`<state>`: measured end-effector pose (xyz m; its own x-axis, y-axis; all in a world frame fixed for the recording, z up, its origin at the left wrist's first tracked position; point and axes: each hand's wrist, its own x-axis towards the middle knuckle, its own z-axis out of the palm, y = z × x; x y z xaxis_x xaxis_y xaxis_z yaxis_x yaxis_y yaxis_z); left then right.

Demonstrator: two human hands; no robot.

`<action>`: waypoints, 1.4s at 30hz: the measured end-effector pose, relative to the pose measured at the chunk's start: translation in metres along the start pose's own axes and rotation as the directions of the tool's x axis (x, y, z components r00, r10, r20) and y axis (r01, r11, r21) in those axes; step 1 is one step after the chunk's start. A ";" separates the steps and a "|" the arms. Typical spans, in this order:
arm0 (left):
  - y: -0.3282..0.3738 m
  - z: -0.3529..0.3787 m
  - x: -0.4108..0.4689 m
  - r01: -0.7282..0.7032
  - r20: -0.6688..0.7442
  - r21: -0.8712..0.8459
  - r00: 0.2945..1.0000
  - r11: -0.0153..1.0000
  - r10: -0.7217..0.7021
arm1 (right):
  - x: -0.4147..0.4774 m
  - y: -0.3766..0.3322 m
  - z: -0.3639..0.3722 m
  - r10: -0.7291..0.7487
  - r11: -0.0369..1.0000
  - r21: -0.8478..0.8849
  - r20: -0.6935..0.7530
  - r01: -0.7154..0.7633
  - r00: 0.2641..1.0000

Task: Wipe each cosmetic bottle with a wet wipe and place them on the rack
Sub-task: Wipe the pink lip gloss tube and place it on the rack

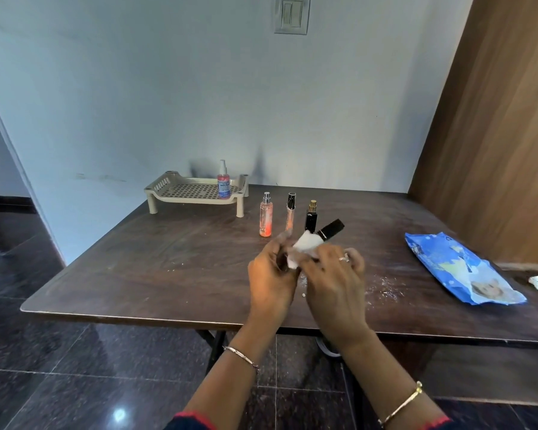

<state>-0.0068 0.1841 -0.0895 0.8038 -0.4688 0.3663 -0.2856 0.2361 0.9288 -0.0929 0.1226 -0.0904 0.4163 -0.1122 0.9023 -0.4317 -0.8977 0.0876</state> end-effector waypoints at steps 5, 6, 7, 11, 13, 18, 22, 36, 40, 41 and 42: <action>-0.001 -0.008 -0.005 -0.161 -0.009 0.166 0.986 0.973 0.165 | 0.002 0.014 -0.001 -0.049 0.998 -0.047 0.019 0.050 0.999; -0.002 -0.009 -0.005 -0.177 -0.014 0.180 0.983 0.968 0.182 | 0.004 0.022 0.000 -0.015 0.997 -0.069 -0.005 0.014 1.000; -0.002 -0.010 -0.005 -0.183 -0.017 0.181 0.982 0.966 0.189 | 0.007 0.029 0.001 0.026 0.996 -0.079 -0.024 -0.028 0.999; 0.001 -0.011 -0.007 -0.203 -0.001 0.161 0.979 0.966 0.206 | 0.017 0.048 0.002 0.186 0.982 -0.019 -0.023 -0.186 0.982; 0.001 -0.013 -0.007 -0.190 0.022 0.130 0.982 0.973 0.189 | 0.019 0.051 0.002 0.294 0.947 0.122 0.033 -0.296 0.955; -0.006 -0.018 -0.005 -0.058 0.107 -0.083 0.992 0.995 0.067 | 0.031 0.045 -0.011 0.514 0.075 0.737 0.549 -0.672 0.659; -0.009 -0.018 -0.003 0.043 0.144 -0.208 0.990 0.977 -0.013 | 0.031 0.038 -0.018 0.379 -0.067 0.745 0.635 -0.664 0.674; 0.005 -0.001 -0.002 0.083 0.272 -0.184 0.962 0.979 -0.030 | 0.040 0.019 -0.008 0.648 -0.038 0.854 0.416 -0.518 0.638; 0.004 0.004 -0.005 0.275 0.314 -0.373 0.936 0.886 -0.158 | 0.039 0.010 -0.009 0.551 -0.110 0.792 0.552 -0.601 0.626; 0.005 0.005 -0.006 0.306 0.318 -0.430 0.932 0.849 -0.175 | 0.037 0.007 -0.006 0.541 -0.010 0.782 0.528 -0.623 0.655; 0.005 0.006 -0.005 0.320 0.316 -0.470 0.931 0.823 -0.182 | 0.034 0.004 -0.002 0.541 0.132 0.761 0.481 -0.635 0.689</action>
<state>-0.0158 0.1824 -0.0864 0.6354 -0.7485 0.1899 0.2676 0.4441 0.8551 -0.0819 0.1163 -0.0582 0.4383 -0.7685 0.4662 0.2874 -0.3716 -0.8828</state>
